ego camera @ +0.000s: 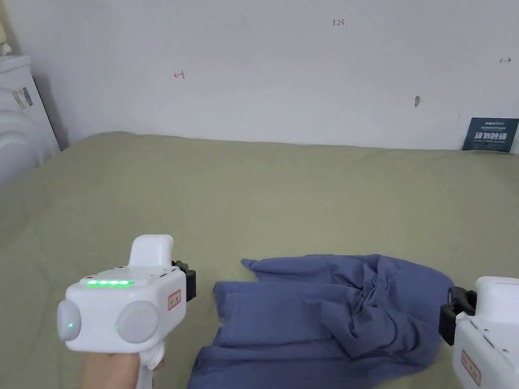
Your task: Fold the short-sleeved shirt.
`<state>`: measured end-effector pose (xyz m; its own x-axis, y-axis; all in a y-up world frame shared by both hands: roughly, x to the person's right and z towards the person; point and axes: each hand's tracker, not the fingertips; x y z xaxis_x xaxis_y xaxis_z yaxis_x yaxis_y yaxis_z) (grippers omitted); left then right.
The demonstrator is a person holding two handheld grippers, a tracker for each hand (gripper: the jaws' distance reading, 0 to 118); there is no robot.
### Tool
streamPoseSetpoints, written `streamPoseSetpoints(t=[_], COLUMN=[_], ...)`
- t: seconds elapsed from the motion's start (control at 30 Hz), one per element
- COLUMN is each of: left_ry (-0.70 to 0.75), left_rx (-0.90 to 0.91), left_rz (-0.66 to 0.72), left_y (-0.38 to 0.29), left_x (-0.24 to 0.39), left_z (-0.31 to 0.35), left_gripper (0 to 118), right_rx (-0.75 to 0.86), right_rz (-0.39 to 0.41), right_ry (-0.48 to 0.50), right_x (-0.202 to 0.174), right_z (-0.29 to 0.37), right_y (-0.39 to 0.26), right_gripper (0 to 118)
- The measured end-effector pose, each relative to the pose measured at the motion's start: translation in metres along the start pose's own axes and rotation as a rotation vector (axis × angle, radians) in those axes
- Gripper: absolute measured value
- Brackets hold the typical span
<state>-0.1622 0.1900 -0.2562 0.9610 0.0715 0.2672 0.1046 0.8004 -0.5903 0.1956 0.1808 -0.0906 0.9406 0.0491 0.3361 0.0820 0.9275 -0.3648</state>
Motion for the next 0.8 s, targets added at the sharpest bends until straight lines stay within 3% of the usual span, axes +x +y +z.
streamPoseSetpoints(t=[0.2, 0.23, 0.27, 0.3, 0.33, 0.37, 0.43, 0.5, 0.57, 0.6, 0.63, 0.67, 0.8], left_ry=[-0.015, 0.001, 0.003, -0.017, -0.016, 0.035, 0.139, 0.084, 0.082, 0.060, 0.041, 0.030, 0.022], left_rx=[-0.255, -0.278, -0.295, -0.346, -0.409, -0.418, -0.390, -0.427, -0.404, -0.414, -0.410, -0.417, -0.422], left_rz=[-0.006, -0.001, -0.018, -0.036, -0.034, -0.039, -0.098, -0.049, -0.048, -0.078, -0.083, -0.097, -0.123], left_y=[0.019, 0.019, 0.018, 0.018, 0.015, 0.010, 0.007, 0.002, 0.003, 0.005, 0.008, 0.009, 0.005], left_x=[0.009, 0.010, 0.012, 0.012, 0.014, 0.022, 0.027, 0.026, 0.029, 0.028, 0.025, 0.029, 0.035], left_z=[-0.135, -0.156, -0.172, -0.188, -0.205, -0.201, -0.210, -0.208, -0.196, -0.199, -0.203, -0.199, -0.190], left_gripper=[1, 15, 45, 86, 118, 118, 102, 95, 78, 55, 12, 3, 3], right_rx=[-0.061, -0.069, -0.079, -0.089, -0.100, -0.110, -0.127, -0.139, -0.145, -0.148, -0.153, -0.158, -0.170], right_rz=[0.006, 0.009, 0.014, 0.019, 0.022, 0.025, 0.034, 0.047, 0.052, 0.052, 0.052, 0.049, 0.025], right_ry=[-0.014, -0.017, -0.019, -0.022, -0.022, -0.020, -0.016, -0.016, -0.014, -0.015, -0.017, -0.016, -0.041], right_x=[0.004, 0.005, 0.006, 0.007, 0.008, 0.008, 0.009, 0.009, 0.011, 0.011, 0.013, 0.014, 0.028], right_z=[-0.035, -0.041, -0.046, -0.051, -0.057, -0.062, -0.070, -0.075, -0.077, -0.079, -0.082, -0.083, -0.096], right_y=[-0.007, -0.009, -0.011, -0.013, -0.015, -0.017, -0.020, -0.024, -0.028, -0.029, -0.030, -0.029, -0.023], right_gripper=[0, 0, 0, 0, 0, 0, 0, 0, 0, 0, 0, 0, 0])
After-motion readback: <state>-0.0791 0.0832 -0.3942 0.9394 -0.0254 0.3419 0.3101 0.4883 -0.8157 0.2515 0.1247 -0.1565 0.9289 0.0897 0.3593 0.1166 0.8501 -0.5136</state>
